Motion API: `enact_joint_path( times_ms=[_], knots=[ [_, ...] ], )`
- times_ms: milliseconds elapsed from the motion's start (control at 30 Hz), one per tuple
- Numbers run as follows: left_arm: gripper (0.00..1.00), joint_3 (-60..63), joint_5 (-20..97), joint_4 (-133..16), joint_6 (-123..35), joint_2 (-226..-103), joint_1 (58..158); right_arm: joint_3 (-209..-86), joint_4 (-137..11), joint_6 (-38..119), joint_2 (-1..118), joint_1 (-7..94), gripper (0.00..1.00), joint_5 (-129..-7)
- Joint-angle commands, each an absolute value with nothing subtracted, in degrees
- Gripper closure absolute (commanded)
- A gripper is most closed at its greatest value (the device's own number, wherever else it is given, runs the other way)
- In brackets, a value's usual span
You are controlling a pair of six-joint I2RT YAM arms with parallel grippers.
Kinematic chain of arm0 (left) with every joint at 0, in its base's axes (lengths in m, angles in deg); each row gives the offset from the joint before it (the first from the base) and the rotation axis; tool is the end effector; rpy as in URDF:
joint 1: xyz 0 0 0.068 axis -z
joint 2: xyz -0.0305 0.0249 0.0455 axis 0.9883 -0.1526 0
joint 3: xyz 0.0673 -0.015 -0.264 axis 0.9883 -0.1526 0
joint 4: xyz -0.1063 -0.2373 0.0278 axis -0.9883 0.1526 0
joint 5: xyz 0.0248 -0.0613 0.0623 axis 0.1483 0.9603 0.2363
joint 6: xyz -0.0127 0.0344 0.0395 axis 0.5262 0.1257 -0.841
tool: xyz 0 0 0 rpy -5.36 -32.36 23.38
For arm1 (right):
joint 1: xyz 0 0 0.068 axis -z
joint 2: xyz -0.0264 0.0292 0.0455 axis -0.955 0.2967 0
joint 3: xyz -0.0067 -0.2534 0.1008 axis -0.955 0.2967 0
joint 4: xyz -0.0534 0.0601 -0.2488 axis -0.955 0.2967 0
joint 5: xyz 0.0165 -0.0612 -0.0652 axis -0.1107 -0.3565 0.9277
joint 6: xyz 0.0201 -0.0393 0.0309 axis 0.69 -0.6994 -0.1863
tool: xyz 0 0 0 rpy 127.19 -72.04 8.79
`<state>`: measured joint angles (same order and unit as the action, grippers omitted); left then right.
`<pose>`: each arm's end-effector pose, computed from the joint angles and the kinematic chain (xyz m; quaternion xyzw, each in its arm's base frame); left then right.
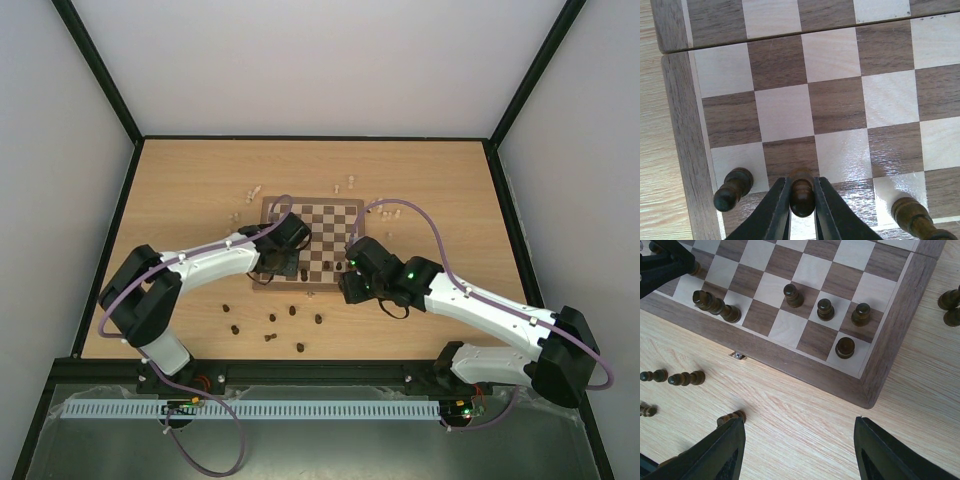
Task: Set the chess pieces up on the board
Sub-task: Place the chess piece on the chessboard, then pick up the chess piece at the center of the board.
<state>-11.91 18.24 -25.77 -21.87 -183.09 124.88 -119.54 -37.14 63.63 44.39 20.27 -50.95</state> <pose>0.2357 -0.2147 0.1861 0.0615 0.9705 -0.0533 0.2272 0.1528 0.1897 0.2544 -0.1512 0.9116 0.1918 0.3306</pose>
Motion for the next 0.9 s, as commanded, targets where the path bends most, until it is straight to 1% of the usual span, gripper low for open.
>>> enact_joint_path(
  times_ms=[0, 200, 367, 500, 667, 867],
  knots=[
    [0.84, -10.58, 18.30, -25.87, -22.51, -184.09, 124.20, -118.82, -36.04, 62.96, 43.57, 20.49, 0.40, -50.33],
    [0.83, -10.62, 18.37, -26.24, -22.86, -184.53, 123.70, -118.80, -36.13, 62.97, 43.55, 20.48, 0.40, -50.34],
    [0.78, -10.60, 18.46, -26.81, -23.21, -184.97, 123.37, -118.69, -36.13, 62.96, 43.56, 20.50, 0.40, -50.22],
    [0.70, -10.57, 18.37, -27.01, -23.14, -184.54, 123.32, -118.73, -36.07, 62.96, 43.61, 20.47, 0.40, -50.15],
    [0.65, -10.62, 18.95, -26.04, -22.58, -180.06, 123.60, -118.81, -36.04, 62.99, 43.64, 20.60, 0.40, -50.17],
    [0.49, -12.58, 18.71, -22.56, -20.21, -170.20, 124.87, -118.83, -36.13, 63.07, 44.14, 20.54, 0.40, -50.40]
  ],
)
